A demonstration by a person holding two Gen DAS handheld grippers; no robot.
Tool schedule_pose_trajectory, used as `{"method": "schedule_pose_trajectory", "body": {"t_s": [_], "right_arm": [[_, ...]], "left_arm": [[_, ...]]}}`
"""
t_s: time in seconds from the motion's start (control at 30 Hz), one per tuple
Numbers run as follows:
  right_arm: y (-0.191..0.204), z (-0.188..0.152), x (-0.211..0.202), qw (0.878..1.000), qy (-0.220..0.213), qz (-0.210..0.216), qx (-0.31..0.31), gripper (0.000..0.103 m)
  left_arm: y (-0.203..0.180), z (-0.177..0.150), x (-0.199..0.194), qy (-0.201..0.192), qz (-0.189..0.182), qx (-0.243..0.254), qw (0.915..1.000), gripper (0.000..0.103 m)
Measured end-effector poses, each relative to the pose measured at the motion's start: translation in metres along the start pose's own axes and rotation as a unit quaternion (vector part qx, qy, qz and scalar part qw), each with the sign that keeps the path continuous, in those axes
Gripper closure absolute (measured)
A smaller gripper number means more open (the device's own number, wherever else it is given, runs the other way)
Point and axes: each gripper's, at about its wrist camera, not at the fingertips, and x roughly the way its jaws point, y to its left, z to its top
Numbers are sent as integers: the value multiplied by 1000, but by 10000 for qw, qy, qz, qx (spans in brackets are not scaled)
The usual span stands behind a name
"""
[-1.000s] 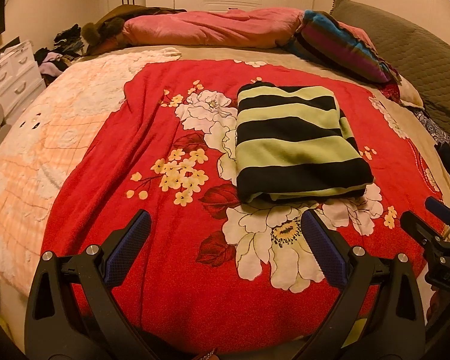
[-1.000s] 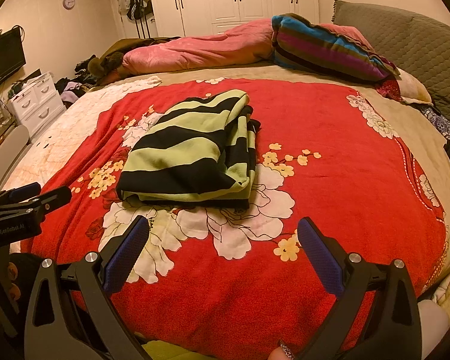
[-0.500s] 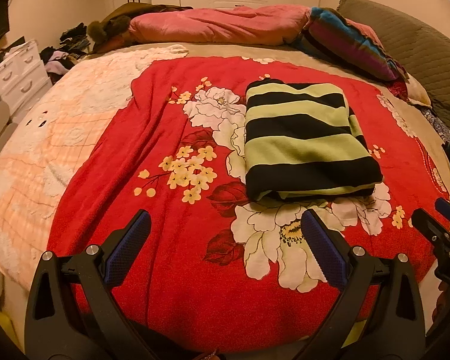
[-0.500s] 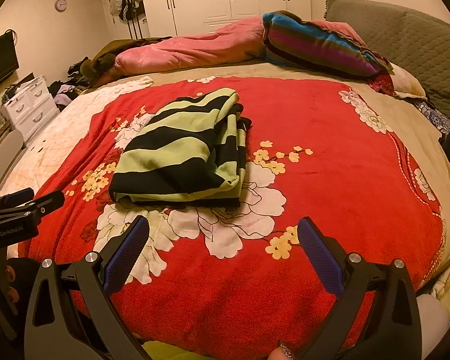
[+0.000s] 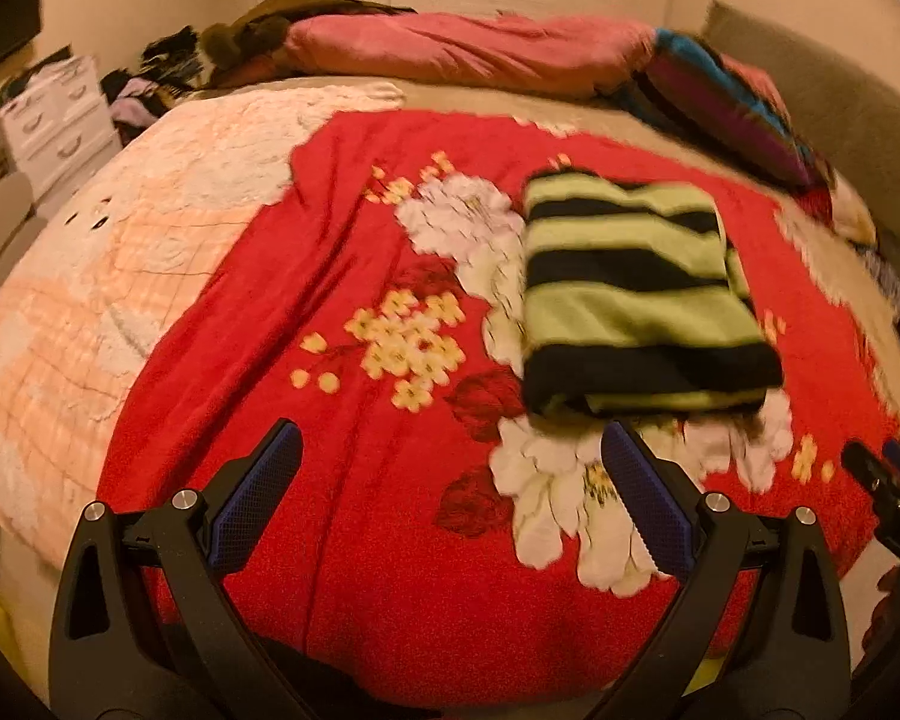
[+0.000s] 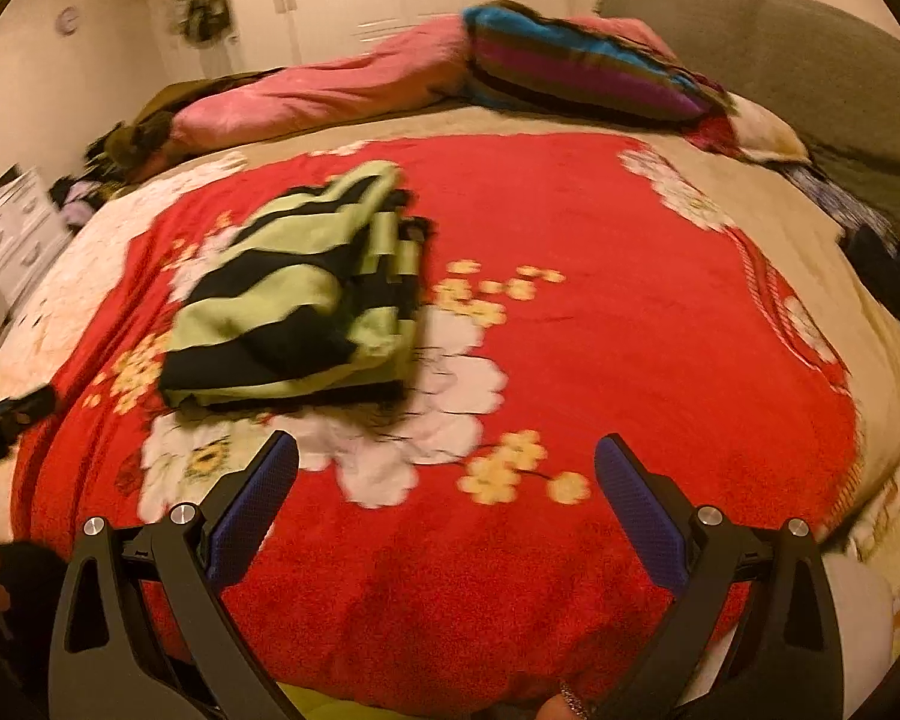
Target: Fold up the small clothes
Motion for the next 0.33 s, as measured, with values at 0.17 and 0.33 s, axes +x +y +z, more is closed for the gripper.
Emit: {"method": "schedule_pose_trajectory", "body": {"t_s": [0.17, 0.33], "right_arm": [[-65, -19, -2, 9944, 77, -886, 571, 4], [-209, -81, -6, 9288, 668, -2705, 2442, 4]], "left_arm": [[65, 24, 21, 153, 394, -606, 9973, 9], [191, 51, 65, 490, 1533, -1381, 9773, 9]]}}
